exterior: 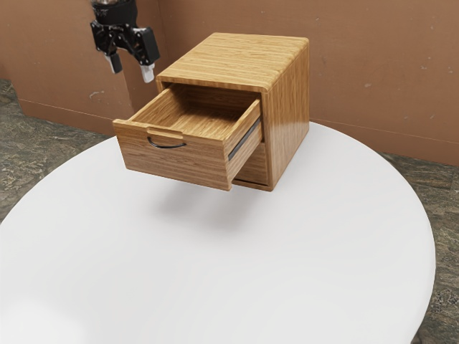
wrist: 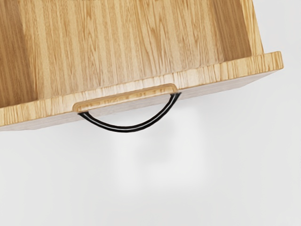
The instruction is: Push the drawer handle with one arm to close the drawer
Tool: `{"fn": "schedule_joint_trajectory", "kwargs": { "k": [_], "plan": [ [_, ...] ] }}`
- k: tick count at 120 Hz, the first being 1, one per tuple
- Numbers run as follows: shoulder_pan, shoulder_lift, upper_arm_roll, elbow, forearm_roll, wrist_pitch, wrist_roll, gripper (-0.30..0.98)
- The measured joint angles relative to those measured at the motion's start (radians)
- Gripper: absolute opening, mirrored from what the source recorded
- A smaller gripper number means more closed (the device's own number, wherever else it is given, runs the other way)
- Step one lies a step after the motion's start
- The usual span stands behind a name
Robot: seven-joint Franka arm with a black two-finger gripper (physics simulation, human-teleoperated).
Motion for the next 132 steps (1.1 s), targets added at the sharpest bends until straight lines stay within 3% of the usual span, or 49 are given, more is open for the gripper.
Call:
{"fn": "schedule_joint_trajectory", "kwargs": {
  "k": [20,42,48,64,89,132],
  "plan": [
    [0.000,-0.038,-0.002,-0.078,0.000,0.004,0.005,0.69],
    [-0.006,-0.400,-0.032,-0.465,0.003,0.061,-0.006,0.68],
    [-0.007,-0.471,-0.045,-0.566,0.005,0.080,-0.025,0.61],
    [-0.005,-0.561,-0.052,-0.805,0.035,0.179,-0.087,0.25],
    [-0.004,-0.519,-0.049,-0.931,0.051,0.359,-0.201,0.00],
    [-0.002,-0.358,-0.036,-0.875,0.061,0.507,-0.312,-0.09]
  ]
}}
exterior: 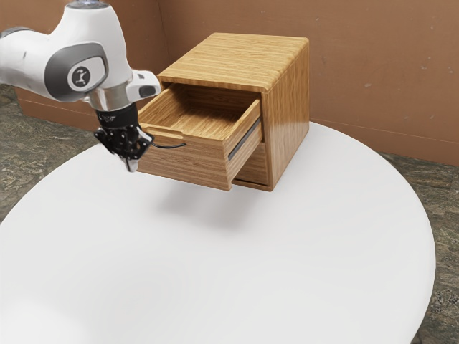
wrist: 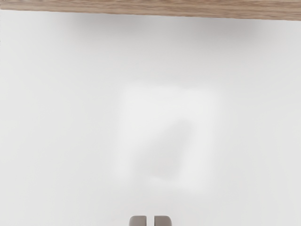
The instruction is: Push the drawer handle with one arm to close the drawer
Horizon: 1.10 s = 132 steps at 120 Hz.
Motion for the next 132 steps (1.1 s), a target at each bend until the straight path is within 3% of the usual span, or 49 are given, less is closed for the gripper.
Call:
{"fn": "schedule_joint_trajectory", "kwargs": {
  "k": [132],
  "plan": [
    [0.005,0.482,0.020,0.478,0.015,0.059,0.157,-0.10]
  ]
}}
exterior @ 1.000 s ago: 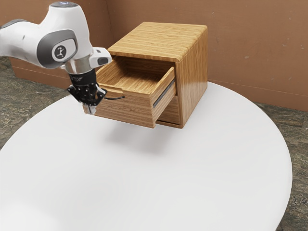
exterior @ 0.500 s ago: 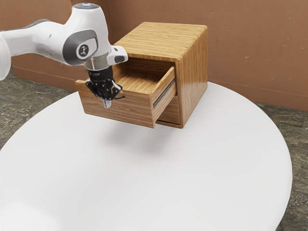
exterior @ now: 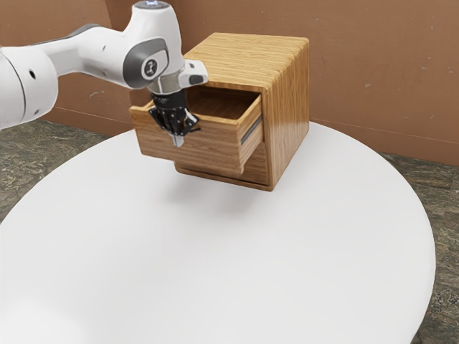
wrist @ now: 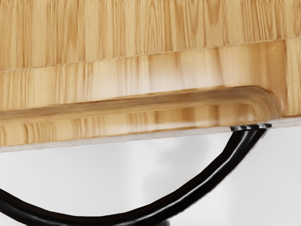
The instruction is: Push the drawer handle with one arm to close the drawer
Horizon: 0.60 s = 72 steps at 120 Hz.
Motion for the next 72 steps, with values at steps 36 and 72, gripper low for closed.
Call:
{"fn": "schedule_joint_trajectory", "kwargs": {
  "k": [36,72],
  "plan": [
    [0.010,0.103,0.004,0.143,-0.008,-0.002,0.048,-0.10],
    [0.018,0.200,0.008,0.274,-0.022,-0.001,0.075,-0.10]
  ]
}}
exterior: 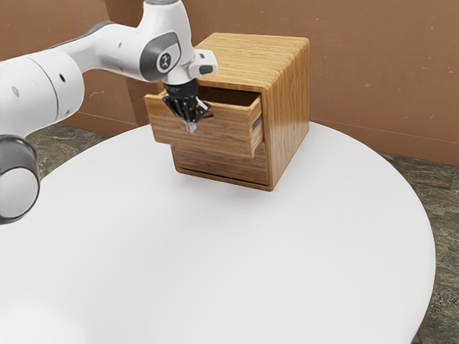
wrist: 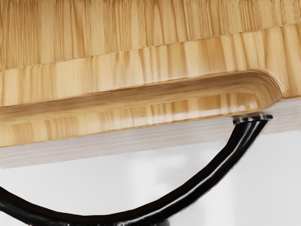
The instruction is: Push the drawer handle with one arm to close the drawer
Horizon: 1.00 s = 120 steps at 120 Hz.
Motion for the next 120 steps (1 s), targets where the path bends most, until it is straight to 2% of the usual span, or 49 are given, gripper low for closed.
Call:
{"fn": "schedule_joint_trajectory", "kwargs": {
  "k": [44,120],
  "plan": [
    [0.008,0.125,0.002,0.175,-0.002,0.000,0.021,-0.10],
    [0.008,0.262,0.019,0.394,-0.018,0.027,0.038,-0.10]
  ]
}}
